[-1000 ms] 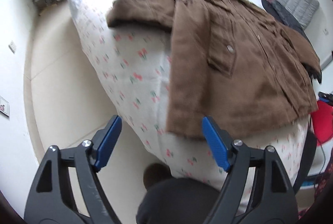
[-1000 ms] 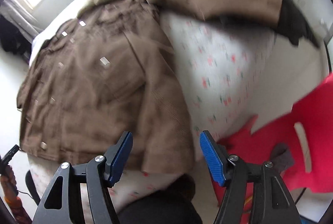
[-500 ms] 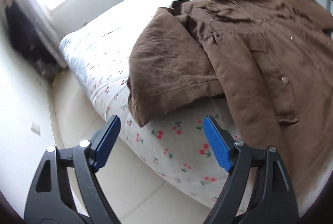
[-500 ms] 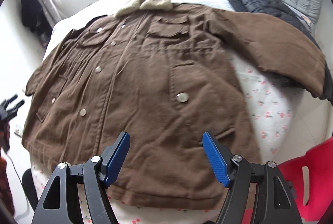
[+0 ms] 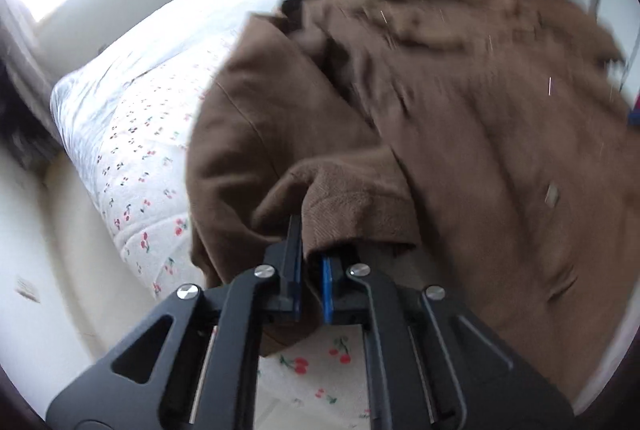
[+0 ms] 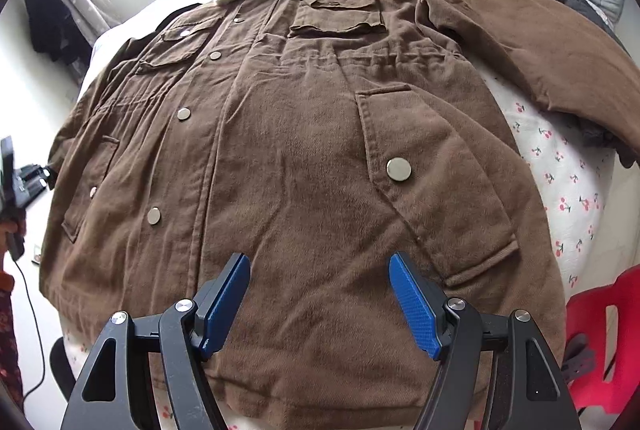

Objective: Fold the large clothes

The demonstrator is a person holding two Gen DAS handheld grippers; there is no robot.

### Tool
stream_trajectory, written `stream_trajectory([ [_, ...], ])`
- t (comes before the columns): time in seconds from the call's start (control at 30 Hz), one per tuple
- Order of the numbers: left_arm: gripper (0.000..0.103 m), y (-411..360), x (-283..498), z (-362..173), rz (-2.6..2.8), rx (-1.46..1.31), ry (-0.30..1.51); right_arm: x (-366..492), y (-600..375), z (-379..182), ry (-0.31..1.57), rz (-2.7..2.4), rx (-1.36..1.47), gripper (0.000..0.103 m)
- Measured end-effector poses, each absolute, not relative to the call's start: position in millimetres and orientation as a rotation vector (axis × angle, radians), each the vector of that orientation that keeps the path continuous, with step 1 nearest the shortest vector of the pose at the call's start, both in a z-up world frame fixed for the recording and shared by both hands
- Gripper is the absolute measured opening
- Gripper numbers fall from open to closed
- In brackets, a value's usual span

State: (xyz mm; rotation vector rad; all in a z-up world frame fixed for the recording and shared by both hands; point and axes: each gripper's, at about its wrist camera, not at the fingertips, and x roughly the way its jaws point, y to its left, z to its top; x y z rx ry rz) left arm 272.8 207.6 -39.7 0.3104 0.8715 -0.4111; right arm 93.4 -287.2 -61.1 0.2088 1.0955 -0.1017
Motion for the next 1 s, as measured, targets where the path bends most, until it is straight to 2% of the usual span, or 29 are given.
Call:
stream_trajectory([
  [0.17,0.007,279,310,11,-0.272,-0.051,0.736,102,-291,-60,1.106,-0.126,0.203,0.073],
  [0.37,0.006,361,353,29,-0.014,-0.29,0.681,113,-290,-63,1.124,-0.15,0.178,0.073],
  [0.57,0.006,406,389,33,0.137,-0.406,0.648,130,-285,-67,1.146,-0.175,0.155,0.073],
  [0.73,0.007,416,425,21,0.265,-0.383,0.656,141,-282,-64,1.154,-0.209,0.104,0.073],
  [0.83,0.02,426,436,6,0.469,-0.299,0.673,144,-281,-58,1.149,-0.225,0.079,0.073],
  [0.93,0.06,437,426,-1,0.583,-0.297,0.626,143,-282,-53,1.143,-0.231,0.056,0.073],
  [1.0,0.061,441,415,-3,0.571,-0.362,0.601,143,-281,-51,1.141,-0.235,0.042,0.073],
])
